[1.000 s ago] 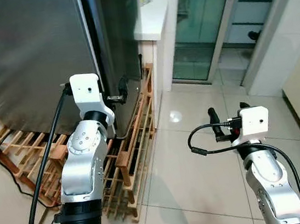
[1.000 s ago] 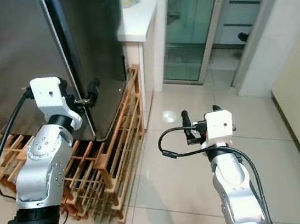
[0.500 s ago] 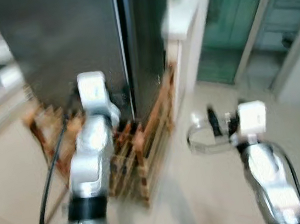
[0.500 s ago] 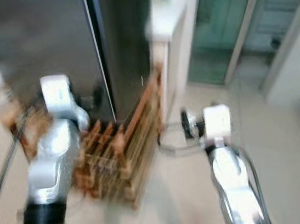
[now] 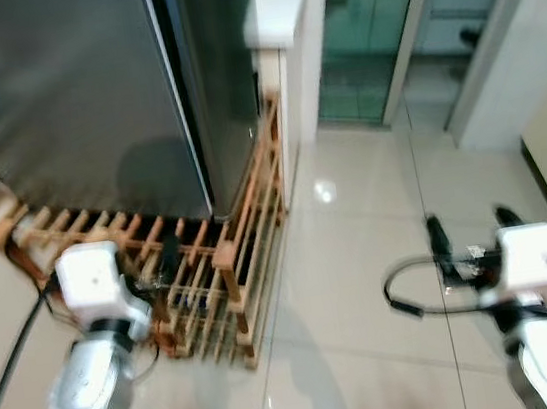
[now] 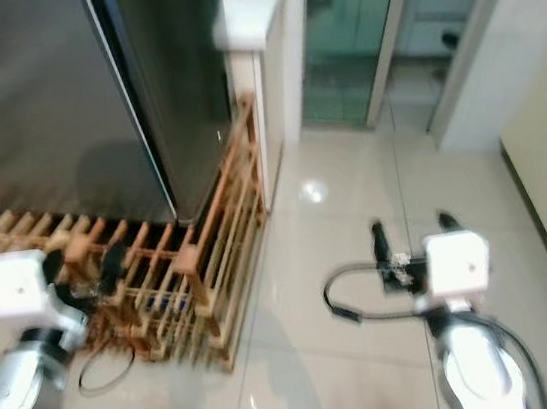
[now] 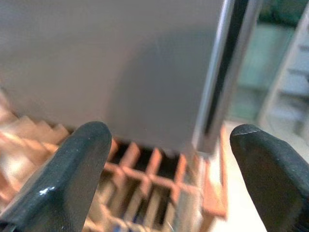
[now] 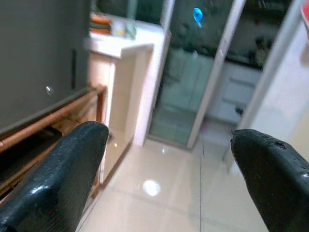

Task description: Restocking fridge

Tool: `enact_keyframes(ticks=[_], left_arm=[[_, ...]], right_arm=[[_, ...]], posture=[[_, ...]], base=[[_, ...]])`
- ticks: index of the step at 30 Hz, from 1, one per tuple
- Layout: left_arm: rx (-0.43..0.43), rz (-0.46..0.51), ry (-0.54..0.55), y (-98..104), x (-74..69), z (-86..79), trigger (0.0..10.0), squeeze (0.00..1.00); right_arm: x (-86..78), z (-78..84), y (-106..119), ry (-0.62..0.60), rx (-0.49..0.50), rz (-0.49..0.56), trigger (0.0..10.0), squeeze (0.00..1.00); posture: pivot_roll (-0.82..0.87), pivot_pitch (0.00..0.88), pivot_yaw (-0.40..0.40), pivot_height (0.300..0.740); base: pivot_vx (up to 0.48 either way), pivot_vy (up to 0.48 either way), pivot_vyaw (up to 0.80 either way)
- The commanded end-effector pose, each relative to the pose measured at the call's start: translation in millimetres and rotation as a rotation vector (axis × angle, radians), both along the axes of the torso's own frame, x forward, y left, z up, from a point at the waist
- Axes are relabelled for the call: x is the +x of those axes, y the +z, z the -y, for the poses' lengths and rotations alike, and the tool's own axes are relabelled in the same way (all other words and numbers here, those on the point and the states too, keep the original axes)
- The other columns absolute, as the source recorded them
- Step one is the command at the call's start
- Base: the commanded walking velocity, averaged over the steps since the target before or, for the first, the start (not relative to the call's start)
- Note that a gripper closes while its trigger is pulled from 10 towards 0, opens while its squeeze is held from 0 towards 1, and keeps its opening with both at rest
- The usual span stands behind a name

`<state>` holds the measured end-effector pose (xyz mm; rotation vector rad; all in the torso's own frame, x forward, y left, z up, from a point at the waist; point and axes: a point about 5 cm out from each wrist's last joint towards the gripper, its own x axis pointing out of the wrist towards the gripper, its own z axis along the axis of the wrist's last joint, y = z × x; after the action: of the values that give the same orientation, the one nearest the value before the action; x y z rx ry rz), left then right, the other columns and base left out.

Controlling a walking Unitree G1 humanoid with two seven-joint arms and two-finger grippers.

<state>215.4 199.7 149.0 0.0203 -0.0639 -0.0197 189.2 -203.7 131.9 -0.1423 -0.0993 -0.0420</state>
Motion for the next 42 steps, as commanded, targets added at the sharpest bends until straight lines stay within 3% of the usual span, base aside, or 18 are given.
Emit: enact_keyframes(ticks=[1,8,13,15,17,21,25,30,42], left_arm=[[-0.012,0.083,-0.073,18,17.6,27.1,10.0,0.00],[-0.092,0.124,-0.138,30,42.8,48.8,10.0,0.00],[-0.107,0.121,-0.139,34,51.8,49.0,10.0,0.00],[-0.105,0.123,-0.117,36,57.6,47.7,10.0,0.00],[-0.112,0.122,-0.104,36,60.3,47.3,10.0,0.00],[-0.162,0.079,0.009,31,69.6,36.3,10.0,0.00],[-0.191,0.049,0.068,28,72.4,28.8,10.0,0.00],[-0.156,0.112,0.119,36,71.5,23.4,10.0,0.00],[-0.113,0.118,0.037,41,75.1,33.7,10.0,0.00]], right_arm=[[7.4,-3.0,0,0.014,0.010,0.005,10.0,0.00],[33.3,-6.1,4,-0.021,0.037,0.035,10.0,0.00],[37.6,-6.1,-1,-0.032,0.044,0.018,10.0,0.00],[42.0,-4.6,-9,-0.084,0.155,-0.029,10.0,0.00],[44.6,-4.8,-12,-0.102,0.205,-0.050,10.0,0.00],[54.2,-20.7,-6,-0.019,0.183,-0.025,10.0,0.00],[57.8,-22.1,-6,-0.007,0.177,-0.025,10.0,0.00],[61.9,-23.7,-5,0.016,0.167,-0.026,10.0,0.00],[63.5,-28.3,-12,0.029,0.167,-0.042,10.0,0.00]], posture=[[-0.05,0.000,-0.007,0.740],[-0.07,0.000,0.029,0.740],[-0.08,0.000,0.041,0.740],[-0.08,0.000,0.048,0.740],[-0.08,0.000,0.048,0.740],[-0.08,0.000,0.046,0.740],[-0.07,0.000,0.039,0.740],[-0.07,0.000,0.033,0.740],[-0.06,0.000,0.042,0.740]], base=[[0.000,0.000,0.00],[0.218,-0.164,0.00],[0.388,-0.277,0.00],[0.411,-0.127,0.00],[0.433,0.000,0.00],[0.447,0.072,0.00],[0.166,0.405,0.00],[0.000,0.384,0.00],[0.000,0.000,0.00]])
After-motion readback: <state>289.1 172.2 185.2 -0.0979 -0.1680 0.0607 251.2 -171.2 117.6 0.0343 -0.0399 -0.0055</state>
